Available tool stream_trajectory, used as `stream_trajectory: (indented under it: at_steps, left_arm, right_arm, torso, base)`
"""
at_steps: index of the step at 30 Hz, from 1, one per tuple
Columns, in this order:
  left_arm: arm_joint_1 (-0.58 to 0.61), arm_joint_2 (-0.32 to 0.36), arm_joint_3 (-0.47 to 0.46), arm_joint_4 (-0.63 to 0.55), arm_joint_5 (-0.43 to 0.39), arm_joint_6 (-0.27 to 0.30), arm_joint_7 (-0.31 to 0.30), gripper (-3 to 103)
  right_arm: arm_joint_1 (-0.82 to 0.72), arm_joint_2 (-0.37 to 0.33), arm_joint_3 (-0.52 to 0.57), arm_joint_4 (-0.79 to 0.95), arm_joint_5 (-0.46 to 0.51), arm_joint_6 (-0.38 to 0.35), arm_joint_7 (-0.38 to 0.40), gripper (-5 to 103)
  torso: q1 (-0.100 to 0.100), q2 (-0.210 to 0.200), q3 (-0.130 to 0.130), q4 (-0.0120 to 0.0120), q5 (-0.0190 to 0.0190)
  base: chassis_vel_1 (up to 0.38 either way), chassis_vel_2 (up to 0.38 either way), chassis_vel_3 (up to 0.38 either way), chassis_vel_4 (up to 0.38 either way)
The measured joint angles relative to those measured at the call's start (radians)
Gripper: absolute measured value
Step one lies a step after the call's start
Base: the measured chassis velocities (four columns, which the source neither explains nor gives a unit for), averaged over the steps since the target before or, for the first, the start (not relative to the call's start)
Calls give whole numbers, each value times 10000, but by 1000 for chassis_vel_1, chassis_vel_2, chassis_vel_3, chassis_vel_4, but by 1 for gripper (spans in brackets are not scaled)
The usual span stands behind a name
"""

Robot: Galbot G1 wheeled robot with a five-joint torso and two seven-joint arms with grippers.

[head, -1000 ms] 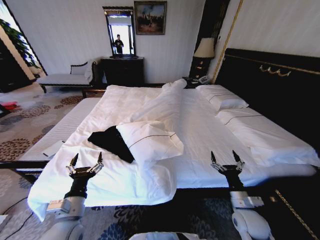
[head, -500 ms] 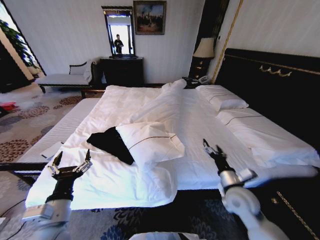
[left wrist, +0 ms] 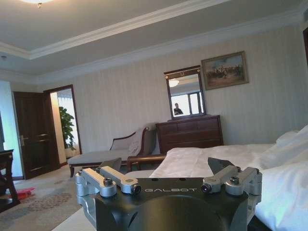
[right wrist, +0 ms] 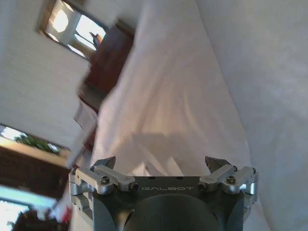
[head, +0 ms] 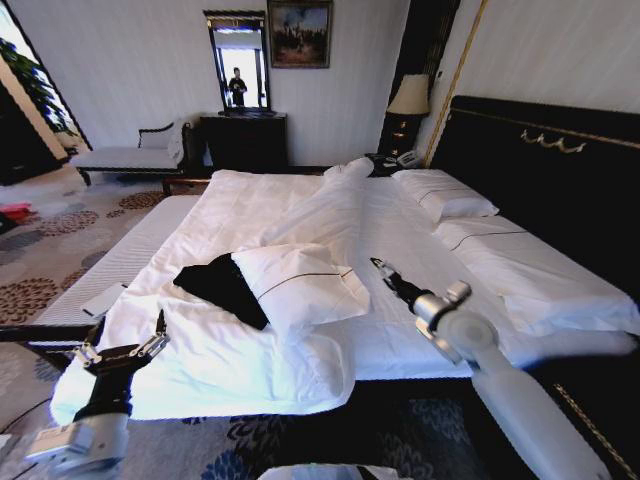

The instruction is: Fold the clothes on the bed.

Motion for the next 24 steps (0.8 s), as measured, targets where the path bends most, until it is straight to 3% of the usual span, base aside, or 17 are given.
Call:
stream_trajectory:
  at_steps: [7,17,24]
  left_arm:
    - [-14,-102,-190,8,15,-56,-15,100]
    - [-121,-172,-248,15,44,-78,-24,100]
    - [-167,-202,-295,124,111,-167,-28,100]
  right_arm:
    - [2072,695,-1497,-1480,170,-636,165,100]
    - [3183,1644,-2802,-2371,-344,-344,-397,100]
    - [4051,2817,-3700,-3620,-853,-245,-510,100]
  torso:
    - [1,0,1,2,-2]
    - [0,-1,-1,-4,-3]
    - [0,0,-1,1,-4]
  base:
    - [0,0,0,0]
    - [0,0,0,0]
    - [0,0,0,0]
